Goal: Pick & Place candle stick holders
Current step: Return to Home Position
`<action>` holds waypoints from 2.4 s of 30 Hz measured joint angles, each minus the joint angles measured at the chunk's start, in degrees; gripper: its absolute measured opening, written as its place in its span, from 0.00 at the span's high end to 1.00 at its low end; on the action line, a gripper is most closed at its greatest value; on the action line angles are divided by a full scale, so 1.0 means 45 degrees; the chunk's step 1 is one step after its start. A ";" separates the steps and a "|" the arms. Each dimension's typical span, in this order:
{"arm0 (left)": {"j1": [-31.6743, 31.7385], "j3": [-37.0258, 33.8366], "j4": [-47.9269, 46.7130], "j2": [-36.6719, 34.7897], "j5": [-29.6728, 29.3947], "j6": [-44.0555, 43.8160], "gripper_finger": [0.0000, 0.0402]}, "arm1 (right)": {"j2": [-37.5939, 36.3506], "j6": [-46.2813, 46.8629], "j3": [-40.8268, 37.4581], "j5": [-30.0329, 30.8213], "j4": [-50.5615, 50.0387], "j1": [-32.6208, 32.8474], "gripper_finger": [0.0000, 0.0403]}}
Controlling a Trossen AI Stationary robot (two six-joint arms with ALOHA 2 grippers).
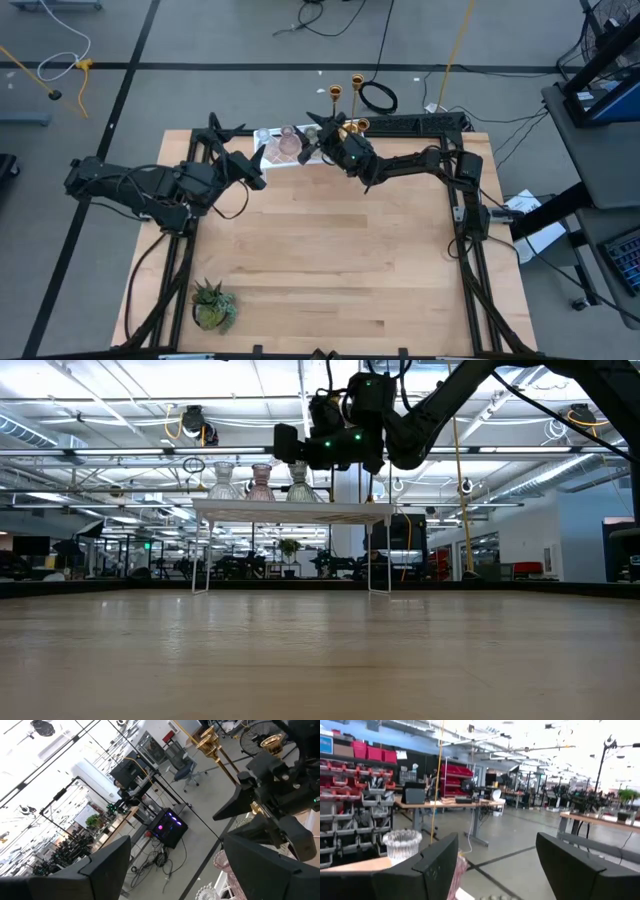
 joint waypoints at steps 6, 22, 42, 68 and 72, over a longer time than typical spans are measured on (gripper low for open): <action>0.0002 0.0000 0.0000 0.0000 0.0000 0.0001 0.19 | 0.0000 -0.0771 0.0000 -0.0046 0.0635 0.0114 0.35; -0.0907 0.0000 0.0039 0.0000 -0.1815 0.0168 0.19 | -0.0019 -0.4035 -0.0005 0.1106 0.1436 0.0866 0.35; -0.4116 0.0000 -0.0038 -0.0919 -0.4430 0.0171 0.50 | -0.4827 -0.4395 -0.1839 0.1675 -0.5443 0.3805 0.49; -0.6847 -0.6604 -0.5374 -0.5156 0.2849 -1.0866 0.96 | -1.8067 0.1230 -1.3473 -0.3124 -0.6749 0.5367 1.00; -0.6941 -0.7998 -0.4052 -0.6300 0.3026 -1.0723 0.99 | -1.9213 0.1867 -1.4223 -0.3426 -0.6769 0.5362 1.00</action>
